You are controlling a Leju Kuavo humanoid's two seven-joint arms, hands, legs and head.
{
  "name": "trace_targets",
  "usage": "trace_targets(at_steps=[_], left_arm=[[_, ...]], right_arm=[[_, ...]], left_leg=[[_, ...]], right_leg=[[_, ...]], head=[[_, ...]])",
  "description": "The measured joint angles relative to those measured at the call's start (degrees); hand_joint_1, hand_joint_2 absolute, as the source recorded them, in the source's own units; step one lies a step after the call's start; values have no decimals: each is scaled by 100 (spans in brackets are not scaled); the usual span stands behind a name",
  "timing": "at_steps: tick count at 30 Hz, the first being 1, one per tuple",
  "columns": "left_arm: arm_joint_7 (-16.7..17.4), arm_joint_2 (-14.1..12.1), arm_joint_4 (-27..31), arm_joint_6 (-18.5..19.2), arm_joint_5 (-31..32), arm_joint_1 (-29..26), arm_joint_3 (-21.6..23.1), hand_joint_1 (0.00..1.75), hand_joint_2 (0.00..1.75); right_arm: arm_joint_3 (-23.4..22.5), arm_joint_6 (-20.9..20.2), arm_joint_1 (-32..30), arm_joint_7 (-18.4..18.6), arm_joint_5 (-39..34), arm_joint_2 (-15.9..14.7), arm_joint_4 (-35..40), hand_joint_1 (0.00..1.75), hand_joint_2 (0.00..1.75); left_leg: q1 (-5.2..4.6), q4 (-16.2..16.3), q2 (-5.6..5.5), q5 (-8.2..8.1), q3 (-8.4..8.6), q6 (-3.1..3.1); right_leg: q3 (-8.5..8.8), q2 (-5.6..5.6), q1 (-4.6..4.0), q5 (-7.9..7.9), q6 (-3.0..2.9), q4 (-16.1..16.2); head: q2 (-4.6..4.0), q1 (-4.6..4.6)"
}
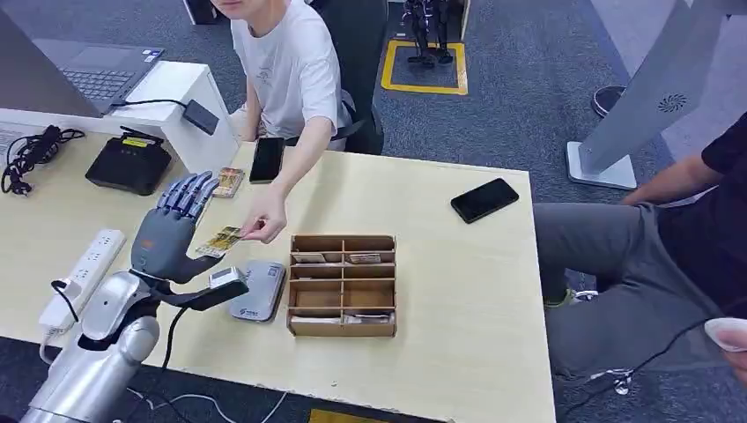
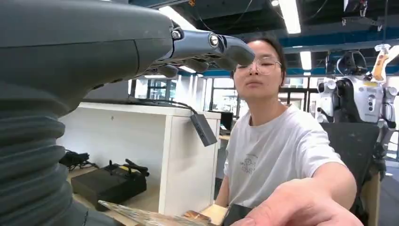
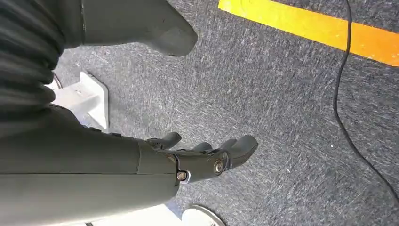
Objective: Pass the card to the sensor for recognition and then transmit it.
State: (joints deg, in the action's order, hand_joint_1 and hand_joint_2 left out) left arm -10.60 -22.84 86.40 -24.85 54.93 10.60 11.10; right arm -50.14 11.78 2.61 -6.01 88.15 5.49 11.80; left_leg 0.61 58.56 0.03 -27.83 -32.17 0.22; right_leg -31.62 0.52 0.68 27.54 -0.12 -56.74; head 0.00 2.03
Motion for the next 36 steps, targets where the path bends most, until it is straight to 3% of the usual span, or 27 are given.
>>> trace_targets(at_steps=[5,6,7,8,16,17,18,19,20,21,23,24,27,36], left_arm=[[24,0,0,-6,0,1,2,5,175],[24,2,0,-7,-2,0,2,66,175],[26,0,0,0,-20,0,2,166,175],[26,0,0,11,-50,0,2,175,175],[28,-4,-2,28,-101,0,2,175,175],[28,-4,-2,28,-101,0,2,164,175],[28,-4,-2,28,-103,0,2,101,175],[28,-4,-2,31,-103,0,2,127,175],[28,-9,-2,31,-107,0,4,129,175],[28,-13,-2,31,-107,0,4,148,175],[31,-26,-2,31,-109,-3,4,155,175],[33,-35,-2,28,-112,-5,4,148,175],[33,-57,-2,26,-116,-17,2,161,175],[-20,-55,-2,-15,-96,-24,4,161,175]], right_arm=[[2,22,0,4,0,0,0,0,175],[0,31,0,2,0,0,0,0,175],[2,37,0,-2,0,0,0,0,175],[2,39,0,-4,0,0,0,0,175],[2,37,-1,-33,4,0,-2,0,175],[2,37,-1,-33,4,0,-2,0,175],[2,35,-1,-33,4,0,-2,0,175],[2,33,-1,-33,4,0,-2,0,175],[2,31,-1,-33,9,0,-2,0,175],[2,31,-1,-30,11,0,-2,0,175],[9,33,0,-13,15,2,-2,0,175],[11,35,-1,0,17,9,-2,0,175],[15,39,0,2,17,17,-2,0,175],[20,31,2,2,17,24,-2,0,175]], left_leg=[[0,0,0,0,0,0],[0,0,0,0,-1,0],[0,0,0,0,-1,0],[0,0,0,0,-1,0],[0,0,0,0,-1,0],[0,0,0,0,-1,0],[0,0,0,0,-1,0],[0,0,0,0,-1,0],[0,0,0,0,-1,0],[0,0,0,0,-1,0],[0,0,-1,0,-2,0],[0,0,-1,0,-2,0],[0,0,-1,0,-2,0],[0,0,-1,0,-2,0]], right_leg=[[0,0,0,0,0,0],[0,0,0,0,0,0],[0,0,0,0,0,0],[0,0,0,0,0,0],[0,0,0,0,0,0],[0,0,0,0,0,0],[0,0,0,0,0,0],[0,0,0,0,0,0],[0,0,0,0,0,0],[0,0,0,0,0,0],[0,0,0,0,0,0],[0,0,0,0,0,-1],[1,-1,0,0,0,-1],[1,-2,0,0,0,-2]], head=[[0,0],[0,0],[0,0],[0,0],[0,0],[0,0],[0,0],[0,0],[0,0],[0,0],[0,0],[0,0],[0,0],[0,0]])
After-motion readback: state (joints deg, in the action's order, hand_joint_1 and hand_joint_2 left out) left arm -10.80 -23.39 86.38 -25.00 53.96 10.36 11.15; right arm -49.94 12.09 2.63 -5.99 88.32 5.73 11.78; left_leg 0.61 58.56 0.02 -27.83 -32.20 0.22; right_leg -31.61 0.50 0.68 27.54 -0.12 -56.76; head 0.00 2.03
